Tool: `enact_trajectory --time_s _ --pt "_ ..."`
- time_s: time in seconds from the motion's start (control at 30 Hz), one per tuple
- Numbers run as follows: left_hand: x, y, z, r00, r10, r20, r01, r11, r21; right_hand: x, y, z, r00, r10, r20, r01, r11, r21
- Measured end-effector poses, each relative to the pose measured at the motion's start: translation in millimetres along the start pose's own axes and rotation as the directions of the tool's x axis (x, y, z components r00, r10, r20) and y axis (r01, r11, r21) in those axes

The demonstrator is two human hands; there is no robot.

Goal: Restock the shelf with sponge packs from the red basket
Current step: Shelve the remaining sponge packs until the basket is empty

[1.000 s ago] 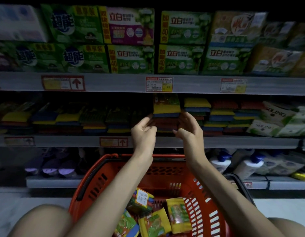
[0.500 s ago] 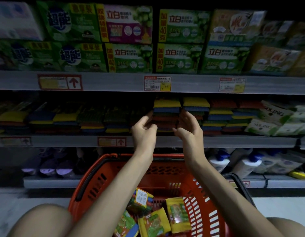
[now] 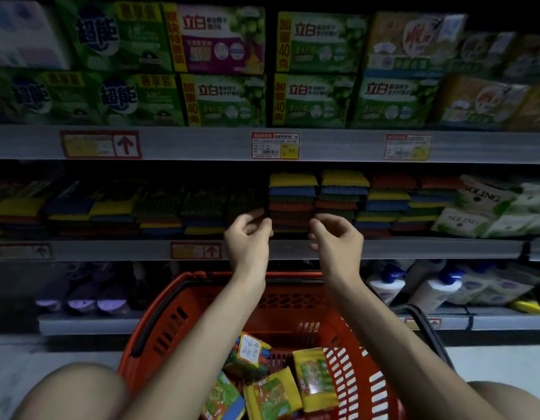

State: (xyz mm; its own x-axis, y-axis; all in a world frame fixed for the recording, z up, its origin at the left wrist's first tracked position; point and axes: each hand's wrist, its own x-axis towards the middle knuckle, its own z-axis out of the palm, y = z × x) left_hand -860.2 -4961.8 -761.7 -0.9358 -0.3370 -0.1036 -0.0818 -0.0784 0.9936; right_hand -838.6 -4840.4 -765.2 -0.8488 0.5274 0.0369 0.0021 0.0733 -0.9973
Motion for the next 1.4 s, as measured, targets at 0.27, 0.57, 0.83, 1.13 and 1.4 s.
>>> enact_trajectory --time_s 0.27,0.57,0.83,1.13,1.4 --pt "-1 -9 9 0.998 -0.028 0.049 0.033 0.994 -0.101 9 -5 11 0.974 0.226 -0.009 -0.221 0.962 0.158" --pt "-2 -14 11 0.996 0.003 0.093 0.009 0.991 -0.130 17 -5 20 0.938 0.348 -0.013 -0.321 0.878 0.354" --pt "0 -16 12 0.990 0.013 0.140 0.004 0.993 -0.120 22 -3 23 0.944 0.330 -0.010 -0.305 0.883 0.356" --pt "0 -16 10 0.985 0.017 0.174 -0.002 0.996 -0.091 22 -3 21 0.943 0.332 -0.018 -0.302 0.879 0.369" --pt "0 -23 9 0.988 0.025 0.154 -0.014 0.998 -0.066 36 5 9 0.911 0.394 -0.121 -0.310 0.847 0.431"
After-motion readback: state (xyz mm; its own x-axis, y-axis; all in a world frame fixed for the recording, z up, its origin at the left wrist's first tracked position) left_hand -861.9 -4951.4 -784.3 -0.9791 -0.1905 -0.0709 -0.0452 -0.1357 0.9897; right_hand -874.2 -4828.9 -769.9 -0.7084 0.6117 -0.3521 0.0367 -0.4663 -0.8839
